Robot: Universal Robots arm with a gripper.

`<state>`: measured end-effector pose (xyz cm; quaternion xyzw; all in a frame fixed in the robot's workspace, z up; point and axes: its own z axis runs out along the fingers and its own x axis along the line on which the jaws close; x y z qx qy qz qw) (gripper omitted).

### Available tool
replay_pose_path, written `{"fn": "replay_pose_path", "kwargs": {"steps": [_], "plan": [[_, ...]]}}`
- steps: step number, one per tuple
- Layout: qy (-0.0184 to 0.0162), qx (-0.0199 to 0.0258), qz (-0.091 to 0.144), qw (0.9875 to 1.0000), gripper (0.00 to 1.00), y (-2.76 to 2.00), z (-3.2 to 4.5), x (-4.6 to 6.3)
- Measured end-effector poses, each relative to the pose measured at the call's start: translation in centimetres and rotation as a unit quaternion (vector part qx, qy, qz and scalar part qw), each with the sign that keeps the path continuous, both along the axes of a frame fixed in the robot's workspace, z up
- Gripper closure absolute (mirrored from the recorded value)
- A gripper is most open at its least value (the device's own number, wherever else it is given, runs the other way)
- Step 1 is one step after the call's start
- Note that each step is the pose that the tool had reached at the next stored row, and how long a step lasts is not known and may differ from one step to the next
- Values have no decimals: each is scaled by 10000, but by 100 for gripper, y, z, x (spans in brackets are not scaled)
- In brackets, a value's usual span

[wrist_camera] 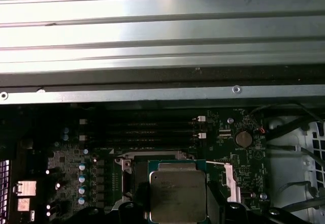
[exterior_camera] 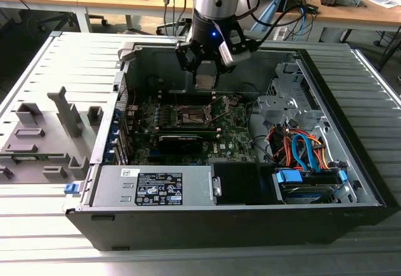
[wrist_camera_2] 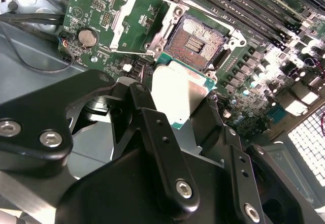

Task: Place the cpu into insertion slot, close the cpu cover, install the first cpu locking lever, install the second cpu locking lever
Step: 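Place the cpu into insertion slot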

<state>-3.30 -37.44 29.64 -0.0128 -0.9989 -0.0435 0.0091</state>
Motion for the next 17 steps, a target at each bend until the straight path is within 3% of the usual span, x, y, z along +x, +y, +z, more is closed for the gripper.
{"fn": "replay_pose_path", "kwargs": {"steps": [17], "plan": [[0,1,0,10000,46,-13,-34,0]]}}
